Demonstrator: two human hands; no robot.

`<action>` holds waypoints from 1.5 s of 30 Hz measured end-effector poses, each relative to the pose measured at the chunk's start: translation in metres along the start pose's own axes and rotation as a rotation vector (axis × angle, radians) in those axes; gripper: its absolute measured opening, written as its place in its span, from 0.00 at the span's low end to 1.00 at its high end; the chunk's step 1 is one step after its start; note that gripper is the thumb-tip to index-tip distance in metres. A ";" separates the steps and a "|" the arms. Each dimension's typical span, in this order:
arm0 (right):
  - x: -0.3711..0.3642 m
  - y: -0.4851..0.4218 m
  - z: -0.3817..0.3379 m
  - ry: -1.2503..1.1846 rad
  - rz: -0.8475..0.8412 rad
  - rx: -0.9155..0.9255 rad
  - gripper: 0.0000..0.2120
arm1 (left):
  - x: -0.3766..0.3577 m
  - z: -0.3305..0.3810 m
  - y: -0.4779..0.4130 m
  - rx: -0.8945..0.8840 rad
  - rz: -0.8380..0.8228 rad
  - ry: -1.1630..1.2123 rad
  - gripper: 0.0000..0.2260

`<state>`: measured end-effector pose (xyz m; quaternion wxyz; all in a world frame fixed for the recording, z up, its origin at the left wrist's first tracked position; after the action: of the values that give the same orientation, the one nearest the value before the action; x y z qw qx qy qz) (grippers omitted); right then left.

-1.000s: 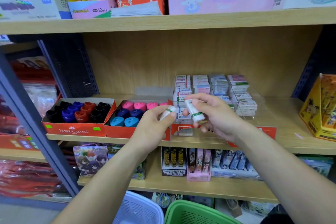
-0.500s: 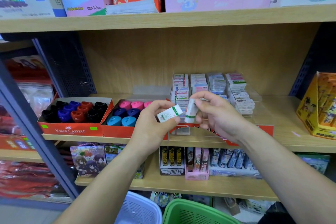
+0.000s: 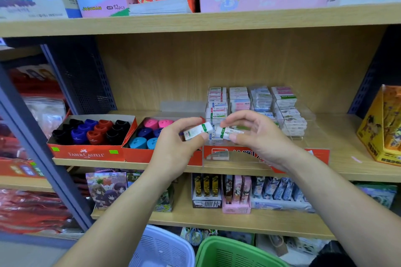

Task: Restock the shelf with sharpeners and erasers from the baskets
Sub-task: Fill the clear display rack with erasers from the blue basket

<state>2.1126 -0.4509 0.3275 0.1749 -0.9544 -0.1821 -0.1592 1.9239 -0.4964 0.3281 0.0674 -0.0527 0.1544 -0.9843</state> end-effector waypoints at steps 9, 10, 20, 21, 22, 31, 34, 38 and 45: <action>0.008 0.003 0.006 -0.063 0.082 -0.095 0.14 | -0.007 -0.001 0.000 0.082 0.006 0.115 0.08; 0.009 0.003 0.007 -0.059 0.085 -0.099 0.13 | -0.009 -0.003 0.000 0.101 -0.003 0.149 0.08; 0.022 0.000 0.018 -0.171 0.142 -0.108 0.13 | -0.012 -0.010 0.001 0.169 -0.028 0.326 0.15; 0.023 0.000 0.019 -0.181 0.145 -0.114 0.13 | -0.010 -0.011 0.001 0.169 -0.010 0.337 0.14; 0.023 0.000 0.019 -0.181 0.149 -0.118 0.13 | -0.007 -0.012 0.000 0.168 0.017 0.348 0.13; 0.017 -0.032 0.012 0.369 0.102 -0.159 0.04 | 0.023 -0.022 -0.014 0.153 0.144 0.182 0.05; 0.010 -0.046 0.015 0.496 0.050 -0.125 0.03 | 0.029 -0.024 -0.019 0.153 0.143 0.181 0.09; -0.005 -0.046 0.023 0.604 -0.113 -0.073 0.03 | 0.028 -0.021 -0.029 0.122 0.127 0.241 0.14; -0.004 -0.037 0.023 0.793 -0.088 0.015 0.05 | -0.003 -0.016 -0.058 0.084 0.053 0.072 0.08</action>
<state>2.0993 -0.4102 0.3154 0.2317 -0.8089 -0.1421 -0.5214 1.9179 -0.4366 0.3303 0.0898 -0.0104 0.1168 -0.9890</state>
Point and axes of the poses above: each hand's wrist, its own y-axis away from the middle knuckle, its own x-axis out of the back of the hand, z = x × y, the point moved 9 cm from there along -y, towards the middle knuckle, and after that the axes turned 14 degrees about y, right-handed, at the moved point
